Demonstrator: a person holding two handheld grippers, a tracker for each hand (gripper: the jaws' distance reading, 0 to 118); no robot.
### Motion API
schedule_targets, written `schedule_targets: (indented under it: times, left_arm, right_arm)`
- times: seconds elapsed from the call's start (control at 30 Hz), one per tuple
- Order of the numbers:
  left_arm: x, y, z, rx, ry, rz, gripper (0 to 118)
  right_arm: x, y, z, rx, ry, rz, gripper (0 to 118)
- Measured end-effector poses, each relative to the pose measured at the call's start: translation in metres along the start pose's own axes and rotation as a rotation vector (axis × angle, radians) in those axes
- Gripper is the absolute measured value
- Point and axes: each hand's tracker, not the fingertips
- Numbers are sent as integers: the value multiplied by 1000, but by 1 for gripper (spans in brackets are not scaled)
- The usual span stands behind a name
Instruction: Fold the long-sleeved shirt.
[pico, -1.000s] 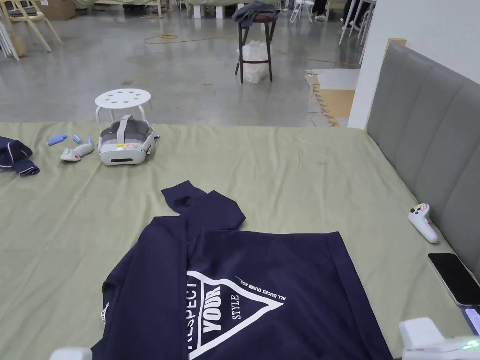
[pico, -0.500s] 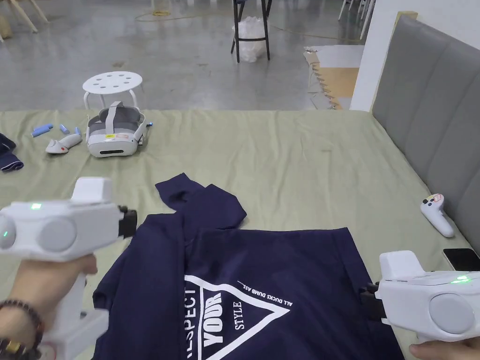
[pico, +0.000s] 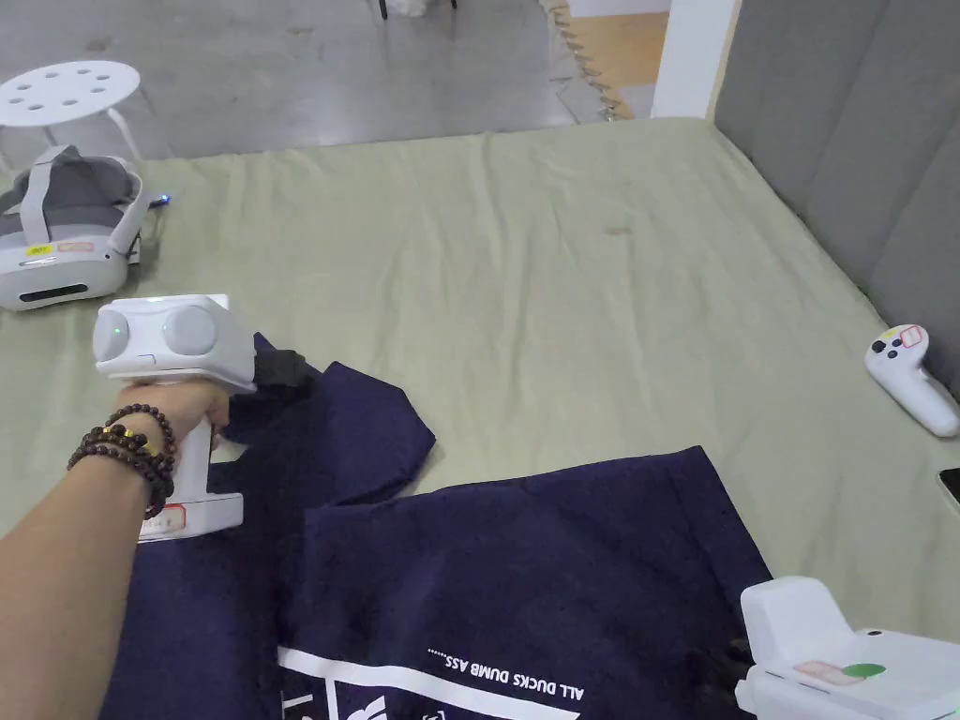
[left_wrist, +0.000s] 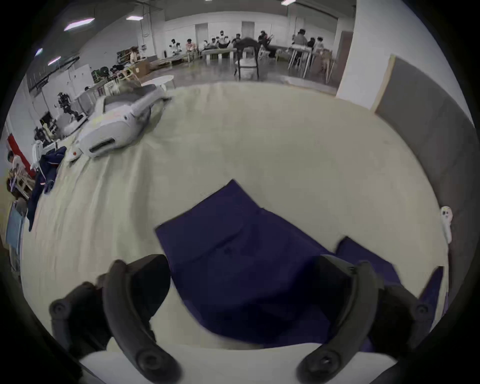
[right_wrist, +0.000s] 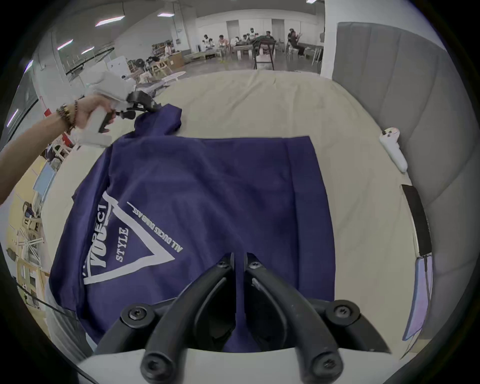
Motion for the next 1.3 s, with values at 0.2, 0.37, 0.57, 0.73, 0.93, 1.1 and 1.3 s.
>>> schedule_targets:
  times: [0.2,0.37,0.57,0.73,0.93,1.1,1.3]
  left_arm:
    - [14,12,28,80,-118,-30,6]
    - [20,26,96,205,-45,-62,7]
    - [-1,9,246,395,-72,-102,7]
    - [-13,-72,343,470,-118,-112,7]
    - [-16,-200,352,412,-96,-11,7]
    - [-19,-303,280,148,-91,157,7]
    - [-8,-378,213,-64,-99,231,7]
  right_arm:
    - [6,-8,-2,-22,19,-32,5]
    - [6,-7,21,17,7,-30,5]
    - [2,-15,65,85,3,-19,5]
    - [-3,-28,96,131,1,-3,5]
    - [-9,-44,118,158,0,15,5]
    - [-13,-55,129,166,4,27,5]
    - [-14,-62,135,171,8,35,5]
